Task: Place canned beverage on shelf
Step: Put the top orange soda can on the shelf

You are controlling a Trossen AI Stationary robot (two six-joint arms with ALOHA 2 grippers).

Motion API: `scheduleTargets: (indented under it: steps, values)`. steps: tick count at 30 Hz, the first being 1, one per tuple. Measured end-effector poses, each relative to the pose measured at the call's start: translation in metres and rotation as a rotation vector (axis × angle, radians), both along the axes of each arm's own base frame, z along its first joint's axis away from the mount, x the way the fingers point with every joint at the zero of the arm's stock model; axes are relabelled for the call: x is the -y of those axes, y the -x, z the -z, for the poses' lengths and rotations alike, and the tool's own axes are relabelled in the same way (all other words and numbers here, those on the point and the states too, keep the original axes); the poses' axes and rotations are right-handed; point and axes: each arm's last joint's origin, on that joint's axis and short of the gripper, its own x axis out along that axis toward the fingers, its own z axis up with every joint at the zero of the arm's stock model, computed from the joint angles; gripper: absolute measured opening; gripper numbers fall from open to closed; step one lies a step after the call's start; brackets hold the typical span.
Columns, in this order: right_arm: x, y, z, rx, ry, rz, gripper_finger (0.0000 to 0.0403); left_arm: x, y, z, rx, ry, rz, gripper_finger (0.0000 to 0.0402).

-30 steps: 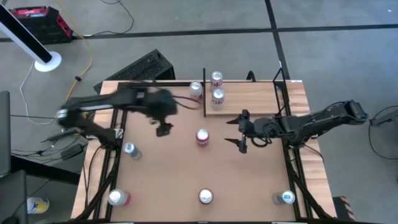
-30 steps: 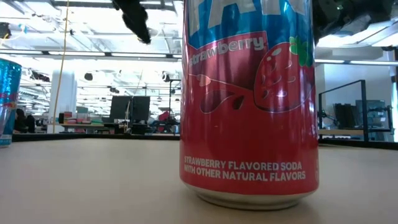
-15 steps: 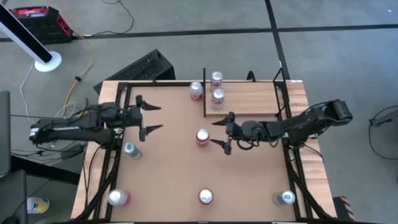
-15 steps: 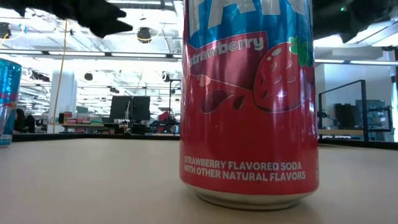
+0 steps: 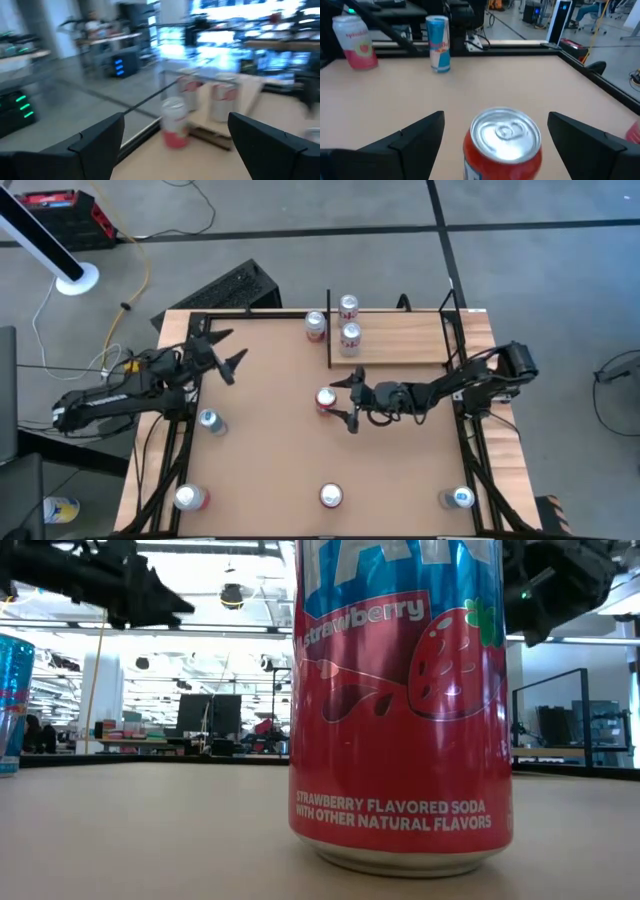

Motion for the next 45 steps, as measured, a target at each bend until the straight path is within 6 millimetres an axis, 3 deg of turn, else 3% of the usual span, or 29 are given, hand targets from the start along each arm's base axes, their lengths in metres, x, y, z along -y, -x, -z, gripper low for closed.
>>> scheduleTargets:
  steps: [5,16,27,35,45]
  values:
    - [0.003,-0.008,0.009,-0.026,0.002,0.013,0.0379,-0.007,0.001,0.012,-0.059,0.021,-0.073,0.0341]
    - [0.011,-0.024,0.032,-0.087,-0.043,0.056,0.0379,-0.015,0.006,0.017,-0.083,0.061,-0.167,0.0341]
    - [0.011,-0.018,0.019,-0.129,-0.037,0.061,0.0324,-0.016,0.007,0.020,-0.095,0.092,-0.179,0.0341]
    - [0.016,0.014,-0.033,-0.184,0.000,-0.054,0.0324,-0.017,0.008,0.019,-0.091,0.086,-0.254,0.0341]
    - [0.048,0.095,-0.082,-0.372,0.074,0.039,0.0324,-0.017,0.008,0.019,-0.076,0.097,-0.252,0.0341]
